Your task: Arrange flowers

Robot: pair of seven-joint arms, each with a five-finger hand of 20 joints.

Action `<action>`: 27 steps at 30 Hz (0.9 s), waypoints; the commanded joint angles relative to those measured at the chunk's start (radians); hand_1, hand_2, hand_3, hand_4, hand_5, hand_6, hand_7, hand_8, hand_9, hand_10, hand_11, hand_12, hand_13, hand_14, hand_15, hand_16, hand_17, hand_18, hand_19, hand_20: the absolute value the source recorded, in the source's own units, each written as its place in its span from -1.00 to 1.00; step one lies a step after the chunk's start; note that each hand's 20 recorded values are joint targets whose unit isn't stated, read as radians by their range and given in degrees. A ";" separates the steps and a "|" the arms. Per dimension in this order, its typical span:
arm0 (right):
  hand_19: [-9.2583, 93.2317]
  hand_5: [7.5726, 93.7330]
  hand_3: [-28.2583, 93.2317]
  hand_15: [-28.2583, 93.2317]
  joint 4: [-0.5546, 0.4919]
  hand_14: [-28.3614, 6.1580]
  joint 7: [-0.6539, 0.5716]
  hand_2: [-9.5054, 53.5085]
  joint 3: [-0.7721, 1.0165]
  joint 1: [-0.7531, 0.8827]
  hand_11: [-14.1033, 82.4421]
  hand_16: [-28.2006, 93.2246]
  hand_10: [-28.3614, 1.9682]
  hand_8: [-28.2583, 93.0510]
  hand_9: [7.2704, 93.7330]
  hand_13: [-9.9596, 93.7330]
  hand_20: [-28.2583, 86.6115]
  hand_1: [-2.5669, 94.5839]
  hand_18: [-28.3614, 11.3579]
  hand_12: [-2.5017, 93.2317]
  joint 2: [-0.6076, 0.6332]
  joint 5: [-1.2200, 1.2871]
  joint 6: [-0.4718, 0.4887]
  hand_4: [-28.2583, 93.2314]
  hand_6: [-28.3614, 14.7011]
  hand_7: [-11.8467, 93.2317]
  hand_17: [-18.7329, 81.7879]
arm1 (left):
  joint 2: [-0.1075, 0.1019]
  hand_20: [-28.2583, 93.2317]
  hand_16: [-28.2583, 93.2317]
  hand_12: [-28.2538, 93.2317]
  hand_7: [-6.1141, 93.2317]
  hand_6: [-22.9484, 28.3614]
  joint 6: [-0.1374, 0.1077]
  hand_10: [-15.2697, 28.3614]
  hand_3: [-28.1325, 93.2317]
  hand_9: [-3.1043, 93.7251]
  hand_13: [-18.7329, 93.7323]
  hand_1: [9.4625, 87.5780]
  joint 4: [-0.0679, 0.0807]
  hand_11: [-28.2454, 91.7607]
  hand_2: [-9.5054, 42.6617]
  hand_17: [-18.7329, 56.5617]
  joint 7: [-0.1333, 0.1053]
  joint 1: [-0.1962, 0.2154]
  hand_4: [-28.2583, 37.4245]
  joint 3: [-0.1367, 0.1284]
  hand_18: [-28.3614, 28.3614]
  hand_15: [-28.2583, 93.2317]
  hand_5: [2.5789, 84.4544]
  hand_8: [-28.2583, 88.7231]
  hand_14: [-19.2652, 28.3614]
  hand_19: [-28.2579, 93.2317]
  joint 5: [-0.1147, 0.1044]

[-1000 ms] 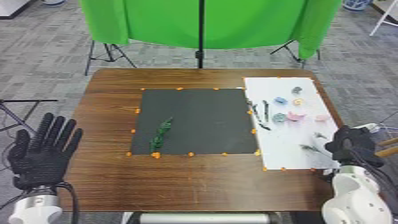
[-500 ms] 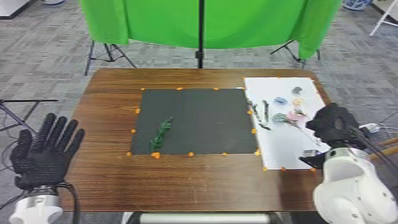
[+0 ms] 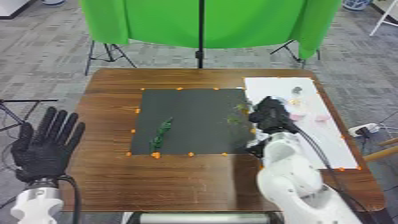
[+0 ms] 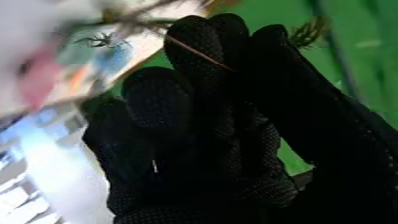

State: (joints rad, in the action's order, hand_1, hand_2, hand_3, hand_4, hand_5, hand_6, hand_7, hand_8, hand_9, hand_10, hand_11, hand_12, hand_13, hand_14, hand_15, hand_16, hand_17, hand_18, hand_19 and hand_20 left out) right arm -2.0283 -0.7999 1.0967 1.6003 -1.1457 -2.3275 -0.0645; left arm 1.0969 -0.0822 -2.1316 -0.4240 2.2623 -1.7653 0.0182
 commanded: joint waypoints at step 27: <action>1.00 0.43 0.86 0.67 0.271 -0.30 -0.034 -1.00 -0.265 -0.095 0.03 -0.11 -0.33 -0.31 0.60 0.53 0.61 -0.02 -0.86 -0.27 -0.317 -0.085 0.013 -0.86 0.07 0.17 0.31 | -0.092 -0.34 -0.61 -0.40 -0.70 0.25 -0.027 0.32 0.70 -0.16 -0.17 -0.59 0.062 -0.28 -0.10 -0.70 0.090 -0.155 -1.00 0.116 0.47 -0.14 -0.01 -0.67 0.41 -0.04 -0.014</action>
State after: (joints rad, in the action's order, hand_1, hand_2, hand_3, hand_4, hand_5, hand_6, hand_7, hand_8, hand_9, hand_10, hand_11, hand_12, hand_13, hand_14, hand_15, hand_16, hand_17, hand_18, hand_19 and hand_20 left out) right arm -1.7684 -0.8238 0.8303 1.4740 -1.4561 -2.4001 -0.0574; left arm 1.0055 -0.1057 -2.0758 -0.3441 2.1007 -1.6560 0.0098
